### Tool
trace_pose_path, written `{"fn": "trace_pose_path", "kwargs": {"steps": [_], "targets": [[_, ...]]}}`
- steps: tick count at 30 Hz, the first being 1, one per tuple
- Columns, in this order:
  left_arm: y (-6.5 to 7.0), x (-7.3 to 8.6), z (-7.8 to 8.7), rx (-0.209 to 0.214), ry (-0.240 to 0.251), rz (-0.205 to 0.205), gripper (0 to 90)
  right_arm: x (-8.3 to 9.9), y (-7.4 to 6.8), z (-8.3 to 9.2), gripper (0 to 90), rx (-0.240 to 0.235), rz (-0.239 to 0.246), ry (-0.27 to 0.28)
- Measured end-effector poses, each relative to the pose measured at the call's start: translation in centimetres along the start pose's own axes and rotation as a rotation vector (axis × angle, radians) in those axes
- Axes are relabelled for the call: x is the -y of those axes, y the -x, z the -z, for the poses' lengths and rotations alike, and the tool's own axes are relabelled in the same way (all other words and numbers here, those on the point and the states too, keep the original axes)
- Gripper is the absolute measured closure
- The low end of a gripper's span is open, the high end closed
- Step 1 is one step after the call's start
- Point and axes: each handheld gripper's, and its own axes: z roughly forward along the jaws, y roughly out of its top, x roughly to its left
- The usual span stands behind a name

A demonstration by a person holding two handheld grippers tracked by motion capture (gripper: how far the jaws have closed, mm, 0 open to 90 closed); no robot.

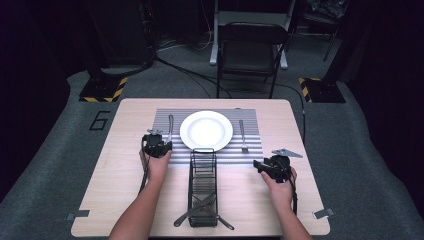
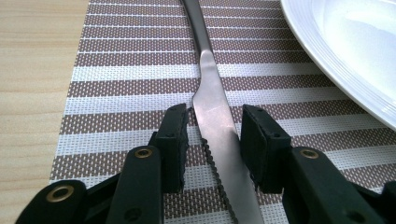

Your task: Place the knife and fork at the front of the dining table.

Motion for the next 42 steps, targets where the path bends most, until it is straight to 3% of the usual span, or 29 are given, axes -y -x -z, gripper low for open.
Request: {"fn": "trace_pose_path", "kwargs": {"steps": [15, 30, 38, 42], "targets": [[-0.3, -0.1, 0.8, 0.029, -0.006, 0.026, 60.1, 0.0, 0.1, 0.0, 47.4, 0.002, -0.001, -0.004], [-0.7, -0.1, 5.1, 0.13, 0.039, -0.03, 58.0, 0.1, -0.2, -0.1, 47.4, 0.005, 0.011, -0.009], [-0.8, 0.7, 6.7, 0.151, 0.04, -0.058, 56.0, 0.0, -0.4, 0.2, 47.3, -0.001, 0.019, -0.001], [-0.7, 1.2, 7.7, 0.168, 0.04, -0.093, 55.5, 0.0, -0.3, 0.3, 47.2, 0.003, 0.015, 0.001]]}}
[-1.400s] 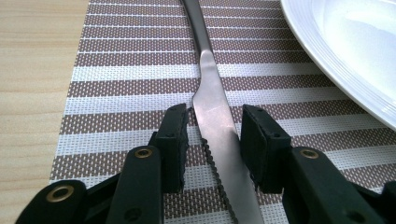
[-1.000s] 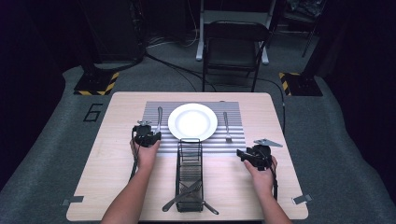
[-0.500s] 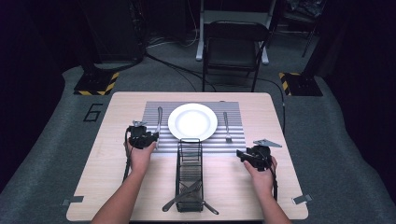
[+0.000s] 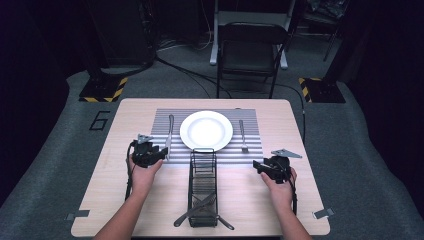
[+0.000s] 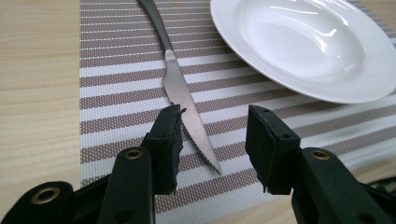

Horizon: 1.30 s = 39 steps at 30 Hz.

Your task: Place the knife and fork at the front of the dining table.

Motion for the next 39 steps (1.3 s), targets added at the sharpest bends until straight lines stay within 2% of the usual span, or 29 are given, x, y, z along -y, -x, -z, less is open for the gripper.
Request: {"fn": "trace_pose_path", "kwargs": {"steps": [5, 8, 11, 18, 20, 26, 34, 39], "targets": [[0.5, 0.5, 1.3, 0.023, 0.022, -0.042, 54.5, 0.0, -0.2, 0.1, 46.9, -0.001, 0.007, 0.0], [0.7, 0.9, 2.0, 0.041, 0.03, -0.051, 54.1, -0.1, -0.3, 0.2, 46.4, -0.002, 0.014, 0.001], [0.8, 1.6, 2.5, 0.061, 0.041, -0.078, 53.1, -0.1, -0.4, 0.4, 46.1, -0.001, 0.037, 0.004], [0.6, 3.0, 3.3, 0.096, 0.042, -0.108, 51.0, -0.1, -0.7, 0.5, 45.6, -0.007, 0.051, -0.001], [0.4, 3.3, 3.3, 0.099, 0.03, -0.13, 49.8, -0.1, -0.7, 0.5, 45.4, -0.01, 0.052, -0.003], [-0.2, 4.2, 3.5, 0.101, 0.003, -0.133, 48.3, 0.0, -0.8, 0.5, 45.3, -0.015, 0.066, -0.01], [-1.3, 5.4, 3.3, 0.096, -0.01, -0.166, 46.5, 0.2, -1.0, 0.0, 45.2, -0.021, 0.103, -0.04], [-2.3, 6.1, 3.2, 0.094, -0.004, -0.127, 46.6, 0.5, -1.0, -0.3, 45.2, -0.019, 0.108, -0.061]]}}
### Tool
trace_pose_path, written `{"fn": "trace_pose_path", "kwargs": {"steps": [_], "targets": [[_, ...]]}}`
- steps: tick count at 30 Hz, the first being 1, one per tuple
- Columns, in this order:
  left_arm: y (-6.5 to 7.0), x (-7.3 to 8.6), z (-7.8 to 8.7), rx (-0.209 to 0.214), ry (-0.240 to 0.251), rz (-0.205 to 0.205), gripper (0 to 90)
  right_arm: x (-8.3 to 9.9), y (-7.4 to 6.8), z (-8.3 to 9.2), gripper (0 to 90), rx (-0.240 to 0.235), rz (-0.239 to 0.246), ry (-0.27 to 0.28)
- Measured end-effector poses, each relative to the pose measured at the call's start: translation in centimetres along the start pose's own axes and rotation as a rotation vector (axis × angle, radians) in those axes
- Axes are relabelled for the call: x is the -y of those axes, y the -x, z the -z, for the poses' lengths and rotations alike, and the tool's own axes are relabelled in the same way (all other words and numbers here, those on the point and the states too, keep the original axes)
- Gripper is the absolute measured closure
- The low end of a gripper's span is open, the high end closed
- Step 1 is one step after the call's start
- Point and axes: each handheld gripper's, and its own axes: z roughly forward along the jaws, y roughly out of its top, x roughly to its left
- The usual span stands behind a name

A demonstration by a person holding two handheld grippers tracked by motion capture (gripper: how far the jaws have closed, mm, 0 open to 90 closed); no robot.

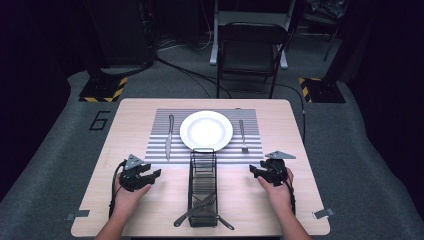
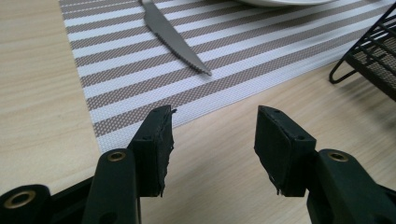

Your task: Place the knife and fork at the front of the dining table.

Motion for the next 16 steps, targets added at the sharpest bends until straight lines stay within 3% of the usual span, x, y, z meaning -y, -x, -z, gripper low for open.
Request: {"fn": "trace_pose_path", "kwargs": {"steps": [16], "targets": [[-1.6, 0.3, 0.0, -0.06, 0.009, 0.041, 41.2, 0.5, 0.4, -0.4, 42.8, 0.02, 0.006, -0.02]]}}
